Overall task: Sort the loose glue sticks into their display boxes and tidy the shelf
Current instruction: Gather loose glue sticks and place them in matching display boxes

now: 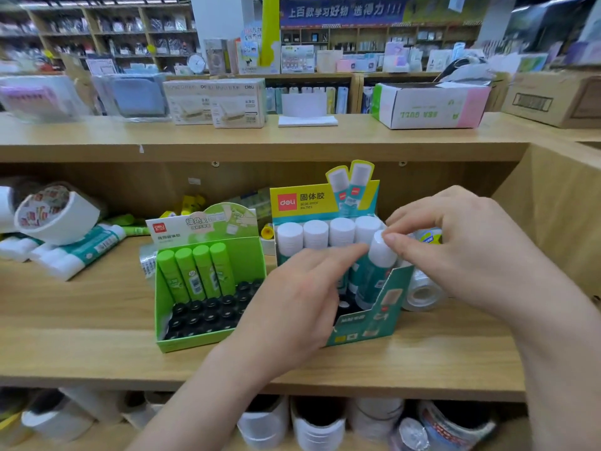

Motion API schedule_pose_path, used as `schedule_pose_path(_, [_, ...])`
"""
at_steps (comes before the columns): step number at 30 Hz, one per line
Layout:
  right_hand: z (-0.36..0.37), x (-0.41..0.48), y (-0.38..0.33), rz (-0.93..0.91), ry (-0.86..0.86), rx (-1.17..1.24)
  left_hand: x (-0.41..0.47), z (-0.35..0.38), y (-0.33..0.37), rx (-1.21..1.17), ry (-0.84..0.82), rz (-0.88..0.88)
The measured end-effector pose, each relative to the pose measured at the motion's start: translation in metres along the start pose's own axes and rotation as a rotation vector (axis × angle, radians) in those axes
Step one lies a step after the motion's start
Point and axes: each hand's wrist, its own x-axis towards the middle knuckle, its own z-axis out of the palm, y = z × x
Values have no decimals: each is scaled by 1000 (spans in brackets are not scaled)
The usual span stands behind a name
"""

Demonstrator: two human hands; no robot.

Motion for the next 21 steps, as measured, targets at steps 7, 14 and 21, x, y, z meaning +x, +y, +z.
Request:
schedule_pose_path(7, [5, -4, -11, -79, -62, -103, 14, 3, 5, 246, -32, 88])
schedule_pose_path(14, [5, -14, -11, -49, -74, -111, 8, 5, 9, 331, -54, 50])
schedule_pose_path(21, [22, -27, -16, -75, 84, -224, -8, -8, 7, 173, 6, 28])
